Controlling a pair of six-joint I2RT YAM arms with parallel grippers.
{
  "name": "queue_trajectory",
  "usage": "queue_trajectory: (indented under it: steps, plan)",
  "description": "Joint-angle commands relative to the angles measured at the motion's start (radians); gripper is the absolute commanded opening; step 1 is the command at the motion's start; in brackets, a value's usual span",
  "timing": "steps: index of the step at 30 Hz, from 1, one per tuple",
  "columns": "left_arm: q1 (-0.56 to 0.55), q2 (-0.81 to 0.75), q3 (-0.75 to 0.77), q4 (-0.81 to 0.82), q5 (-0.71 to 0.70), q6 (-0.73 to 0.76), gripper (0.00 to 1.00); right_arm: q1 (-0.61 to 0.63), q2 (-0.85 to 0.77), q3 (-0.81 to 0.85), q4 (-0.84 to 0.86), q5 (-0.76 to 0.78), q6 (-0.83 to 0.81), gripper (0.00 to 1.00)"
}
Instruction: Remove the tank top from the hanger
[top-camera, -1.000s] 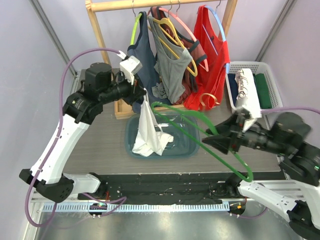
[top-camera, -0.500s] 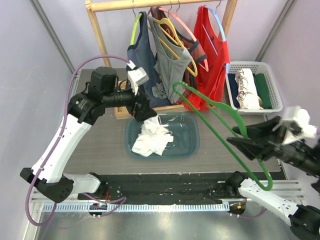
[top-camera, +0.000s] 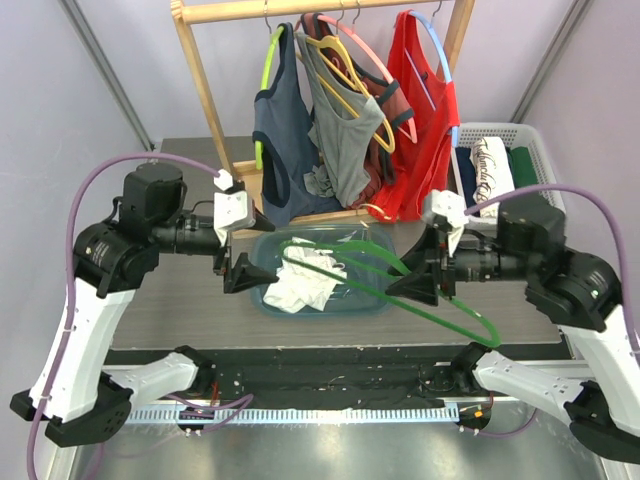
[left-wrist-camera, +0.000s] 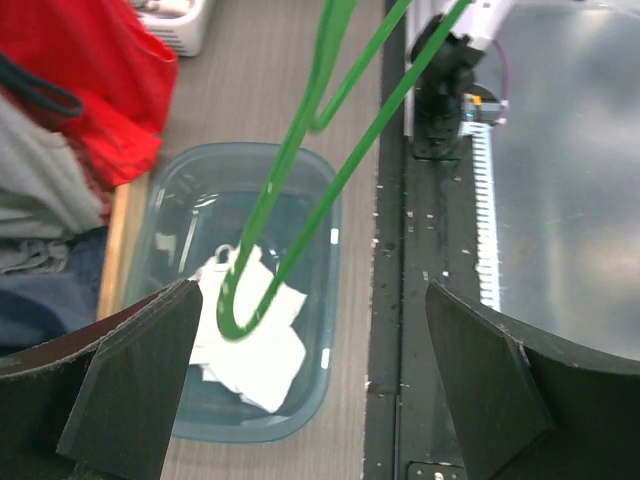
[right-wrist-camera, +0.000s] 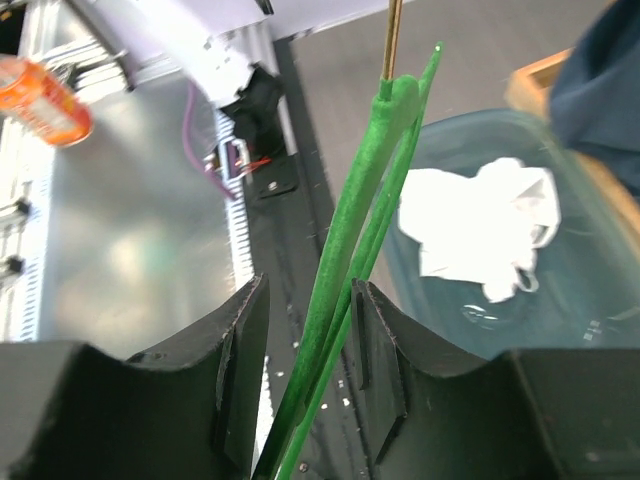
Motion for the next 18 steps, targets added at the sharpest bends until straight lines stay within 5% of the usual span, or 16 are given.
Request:
queue_trajectory:
  steps: [1,14,18]
  plan:
    - [0.006,0.022,0.02,-0.084,0.132,0.078,1.0,0.0,0.027,-0.012,0.082,-0.175,-0.022,0.01]
    - [0.006,0.056,-0.032,-0.14,0.256,0.122,0.98,0.0,0.042,-0.047,0.207,-0.295,0.003,0.01]
    - [0.004,0.07,-0.026,-0.124,0.284,0.104,0.75,0.0,0.041,-0.05,0.207,-0.29,-0.005,0.01]
